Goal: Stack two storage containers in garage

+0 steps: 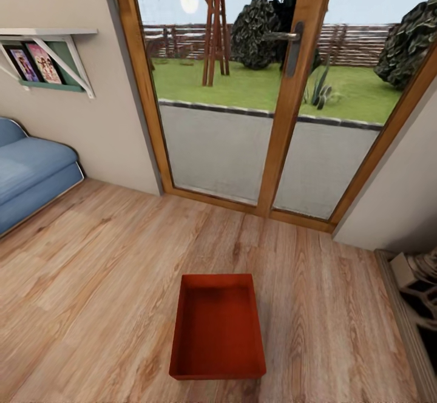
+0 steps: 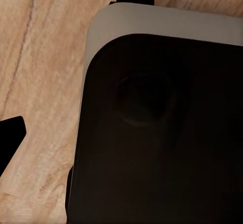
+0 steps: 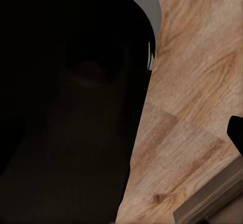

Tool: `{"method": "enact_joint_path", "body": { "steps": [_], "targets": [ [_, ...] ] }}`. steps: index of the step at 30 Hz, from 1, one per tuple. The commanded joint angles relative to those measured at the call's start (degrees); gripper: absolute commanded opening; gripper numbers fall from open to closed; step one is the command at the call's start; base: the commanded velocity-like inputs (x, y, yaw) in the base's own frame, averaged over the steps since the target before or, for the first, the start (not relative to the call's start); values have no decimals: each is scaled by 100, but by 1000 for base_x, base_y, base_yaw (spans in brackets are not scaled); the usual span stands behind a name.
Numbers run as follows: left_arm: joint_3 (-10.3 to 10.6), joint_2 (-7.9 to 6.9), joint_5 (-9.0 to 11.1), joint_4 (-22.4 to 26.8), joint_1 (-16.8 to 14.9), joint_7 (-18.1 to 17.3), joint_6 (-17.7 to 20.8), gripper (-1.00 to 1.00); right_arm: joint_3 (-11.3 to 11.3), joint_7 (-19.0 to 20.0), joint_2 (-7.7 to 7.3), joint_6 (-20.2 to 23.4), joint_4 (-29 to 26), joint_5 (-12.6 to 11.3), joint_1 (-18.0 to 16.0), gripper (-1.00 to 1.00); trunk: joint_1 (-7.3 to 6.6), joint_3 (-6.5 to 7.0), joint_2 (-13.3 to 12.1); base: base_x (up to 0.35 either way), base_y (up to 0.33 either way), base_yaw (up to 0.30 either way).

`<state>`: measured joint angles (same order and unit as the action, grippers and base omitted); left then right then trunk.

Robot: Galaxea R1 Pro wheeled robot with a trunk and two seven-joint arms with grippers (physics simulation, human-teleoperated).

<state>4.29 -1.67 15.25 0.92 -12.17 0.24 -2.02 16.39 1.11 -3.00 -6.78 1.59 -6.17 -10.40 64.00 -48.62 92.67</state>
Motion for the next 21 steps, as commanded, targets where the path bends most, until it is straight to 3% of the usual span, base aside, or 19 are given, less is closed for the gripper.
{"method": "enact_joint_path", "body": {
  "steps": [1, 21],
  "targets": [
    [46, 0, 49, -4, -3, 2, -18, 100, 49, 12, 1, -34, 17, -60, -6, 100, -1, -13, 2, 0, 0, 0],
    [46, 0, 49, -4, -4, 2, -18, 100, 53, 53, 1, -34, 17, -53, -6, 100, -1, -141, 2, 0, 0, 0]
  ]
}}
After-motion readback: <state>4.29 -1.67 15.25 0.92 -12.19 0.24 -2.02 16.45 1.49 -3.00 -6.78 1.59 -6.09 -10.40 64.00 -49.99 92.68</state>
